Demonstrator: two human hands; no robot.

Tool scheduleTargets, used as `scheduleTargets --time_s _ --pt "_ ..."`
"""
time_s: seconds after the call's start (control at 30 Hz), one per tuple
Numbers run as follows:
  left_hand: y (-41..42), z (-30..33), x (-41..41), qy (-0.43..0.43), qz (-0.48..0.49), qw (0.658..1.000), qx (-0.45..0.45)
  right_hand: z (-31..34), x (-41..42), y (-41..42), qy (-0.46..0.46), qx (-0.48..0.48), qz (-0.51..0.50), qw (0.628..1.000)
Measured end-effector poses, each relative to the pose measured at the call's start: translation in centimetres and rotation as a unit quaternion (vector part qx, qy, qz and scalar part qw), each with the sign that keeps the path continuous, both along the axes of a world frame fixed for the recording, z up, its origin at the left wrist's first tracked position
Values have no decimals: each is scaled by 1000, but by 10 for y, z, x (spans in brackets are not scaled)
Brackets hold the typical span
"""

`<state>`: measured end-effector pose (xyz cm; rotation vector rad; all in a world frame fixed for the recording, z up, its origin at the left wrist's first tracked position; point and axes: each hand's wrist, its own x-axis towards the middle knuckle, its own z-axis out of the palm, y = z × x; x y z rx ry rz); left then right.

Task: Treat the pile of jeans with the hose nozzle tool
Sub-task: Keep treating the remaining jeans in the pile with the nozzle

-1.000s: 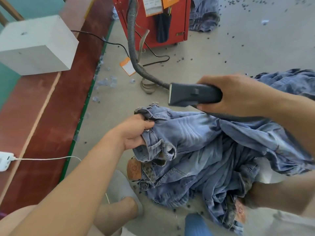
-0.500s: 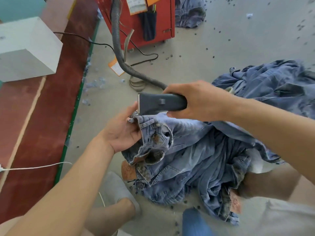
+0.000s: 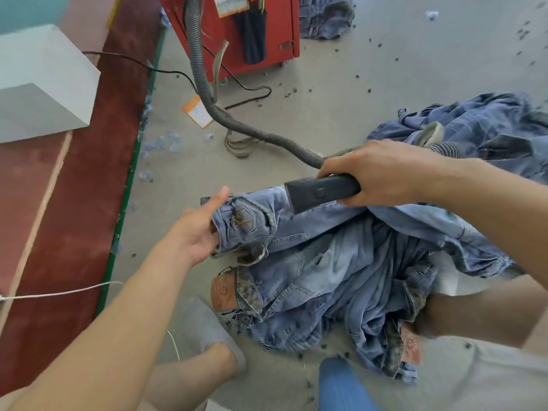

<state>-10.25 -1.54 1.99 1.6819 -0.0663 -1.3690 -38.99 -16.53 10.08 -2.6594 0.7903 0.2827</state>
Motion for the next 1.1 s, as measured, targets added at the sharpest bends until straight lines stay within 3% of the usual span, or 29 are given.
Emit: scheduleTargets --time_s 0.13,0.27,0.4,0.5,0.53,0.63,0.7,0.83,1.0,1.1 --pt "13 -30 -19 -117 -101 977 144 -8 2 0 -9 -9 13 1000" --pt "18 -46 -21 -357 -234 901 74 -22 2 2 4 -65 34 997" --pt "12 -46 -16 -349 -204 912 71 -40 8 5 24 -123 61 990" --pt "11 -47 -16 -366 -248 890 113 -50 17 7 34 -116 57 991" --pt "13 -51 -16 -391 -288 864 133 -53 20 7 35 -114 58 991" --pt "20 -61 -21 -544 -385 709 232 -56 29 10 30 -106 57 992" --pt "19 -64 -28 -582 -410 654 256 -56 33 10 27 -100 56 993" --pt "18 -74 -34 -621 -411 618 253 -57 35 11 46 -101 63 992" --pt "22 -85 -33 -571 -416 654 271 -63 33 7 86 -112 65 988" --pt "24 -92 -47 -564 -469 603 313 -62 31 1 101 -137 48 984"
